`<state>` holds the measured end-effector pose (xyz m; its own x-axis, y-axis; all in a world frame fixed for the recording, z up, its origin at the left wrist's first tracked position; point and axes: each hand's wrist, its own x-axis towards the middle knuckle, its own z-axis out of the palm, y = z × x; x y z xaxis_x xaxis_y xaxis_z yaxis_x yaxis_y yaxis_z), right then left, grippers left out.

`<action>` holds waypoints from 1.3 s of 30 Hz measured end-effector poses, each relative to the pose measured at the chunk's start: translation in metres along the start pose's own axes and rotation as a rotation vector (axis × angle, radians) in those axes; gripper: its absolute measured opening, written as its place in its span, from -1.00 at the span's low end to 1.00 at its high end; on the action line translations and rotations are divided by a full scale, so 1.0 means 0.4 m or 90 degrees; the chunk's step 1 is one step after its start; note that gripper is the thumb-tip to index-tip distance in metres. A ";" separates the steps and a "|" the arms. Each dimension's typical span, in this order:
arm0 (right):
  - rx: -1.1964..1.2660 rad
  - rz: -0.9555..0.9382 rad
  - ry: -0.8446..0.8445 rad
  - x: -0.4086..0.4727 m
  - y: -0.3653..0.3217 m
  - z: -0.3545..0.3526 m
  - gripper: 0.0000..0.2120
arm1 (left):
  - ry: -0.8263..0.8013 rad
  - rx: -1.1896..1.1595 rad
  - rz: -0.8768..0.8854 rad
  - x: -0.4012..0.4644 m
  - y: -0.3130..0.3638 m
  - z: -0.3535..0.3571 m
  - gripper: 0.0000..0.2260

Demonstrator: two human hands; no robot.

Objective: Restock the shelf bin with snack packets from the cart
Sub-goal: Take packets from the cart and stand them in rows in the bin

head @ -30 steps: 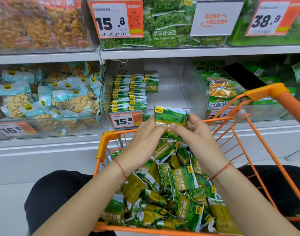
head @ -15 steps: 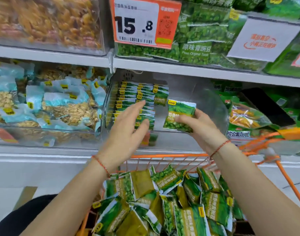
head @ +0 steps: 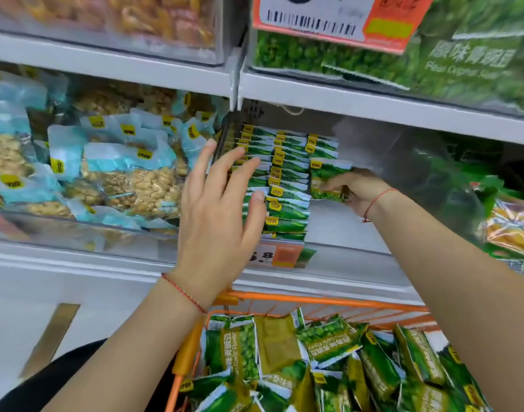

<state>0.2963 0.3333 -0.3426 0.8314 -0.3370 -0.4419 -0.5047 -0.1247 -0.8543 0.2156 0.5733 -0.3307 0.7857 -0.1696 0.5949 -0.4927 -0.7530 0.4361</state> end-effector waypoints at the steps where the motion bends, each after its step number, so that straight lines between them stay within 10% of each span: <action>1: 0.013 0.007 -0.009 0.012 -0.003 0.004 -0.81 | -0.004 0.005 -0.005 0.001 -0.001 0.002 -0.65; 4: 0.044 0.009 0.010 0.043 -0.003 0.013 -0.83 | -0.008 0.008 -0.004 0.001 0.003 0.012 -0.65; 8: 0.014 0.009 0.056 0.062 0.012 0.016 -0.30 | -0.008 0.006 -0.005 0.002 0.004 0.015 -0.65; 26: -0.100 -0.041 0.083 0.017 0.001 0.044 -0.73 | -0.003 0.008 -0.003 -0.005 0.001 0.016 -0.68; 39: -0.156 -0.107 0.097 0.077 0.026 0.046 -0.48 | -0.023 0.020 -0.001 -0.009 0.001 0.017 -0.71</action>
<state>0.3209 0.3389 -0.3702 0.8728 -0.4262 -0.2379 -0.4194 -0.4057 -0.8121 0.2153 0.5693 -0.3372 0.7997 -0.1902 0.5695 -0.4795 -0.7731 0.4152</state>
